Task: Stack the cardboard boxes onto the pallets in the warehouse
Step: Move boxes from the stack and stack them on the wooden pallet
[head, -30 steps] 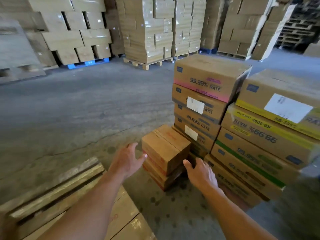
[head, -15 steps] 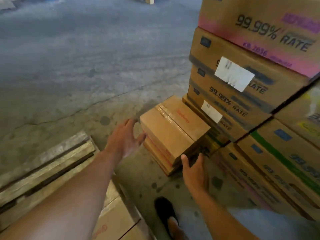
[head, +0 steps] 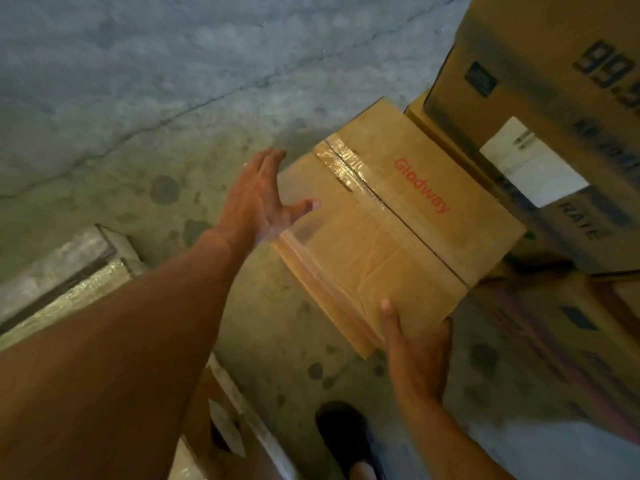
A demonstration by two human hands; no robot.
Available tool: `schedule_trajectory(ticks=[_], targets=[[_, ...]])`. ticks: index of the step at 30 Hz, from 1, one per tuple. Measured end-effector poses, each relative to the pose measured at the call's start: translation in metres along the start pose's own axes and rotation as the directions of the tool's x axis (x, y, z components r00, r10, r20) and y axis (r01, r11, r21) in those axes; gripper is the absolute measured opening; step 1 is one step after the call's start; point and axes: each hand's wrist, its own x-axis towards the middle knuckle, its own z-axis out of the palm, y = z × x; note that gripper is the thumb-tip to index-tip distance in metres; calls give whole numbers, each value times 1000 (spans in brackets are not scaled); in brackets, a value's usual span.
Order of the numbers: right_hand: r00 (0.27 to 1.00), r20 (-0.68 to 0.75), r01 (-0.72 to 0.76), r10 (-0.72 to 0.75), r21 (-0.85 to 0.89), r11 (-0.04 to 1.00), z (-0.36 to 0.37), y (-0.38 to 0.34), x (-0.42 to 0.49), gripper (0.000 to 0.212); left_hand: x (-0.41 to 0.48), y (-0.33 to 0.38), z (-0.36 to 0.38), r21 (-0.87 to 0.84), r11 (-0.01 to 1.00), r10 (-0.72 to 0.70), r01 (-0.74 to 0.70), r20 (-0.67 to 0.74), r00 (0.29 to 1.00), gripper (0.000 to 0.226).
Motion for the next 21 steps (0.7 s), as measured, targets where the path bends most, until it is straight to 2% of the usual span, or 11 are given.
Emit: schedule_trajectory(ticks=[4, 9, 11, 15, 17, 19, 21], targets=[[997, -42, -65, 67, 36, 997, 14, 6, 11, 115, 37, -15, 15, -2, 1000, 20, -20, 119, 993, 131], [998, -58, -6, 11, 87, 996, 25, 19, 16, 132, 52, -36, 26, 14, 998, -70, 69, 208, 976, 152], [998, -63, -12, 20, 115, 993, 27, 23, 15, 135, 52, -44, 31, -50, 995, -68, 83, 255, 965, 144], [997, -69, -15, 26, 158, 987, 28, 26, 16, 131, 48, -51, 38, -357, 923, -49, 141, 256, 965, 114], [995, -65, -57, 73, 220, 974, 27, 26, 20, 126, 42, -51, 38, -417, 892, -63, 173, 266, 962, 112], [994, -23, -94, 106, 305, 948, 19, 26, 24, 110, 30, -53, 39, -462, 861, -83, 212, 284, 955, 112], [996, 16, -88, 88, 354, 931, 3, 24, 26, 102, 6, -53, 39, -524, 809, -113, 266, 306, 945, 115]])
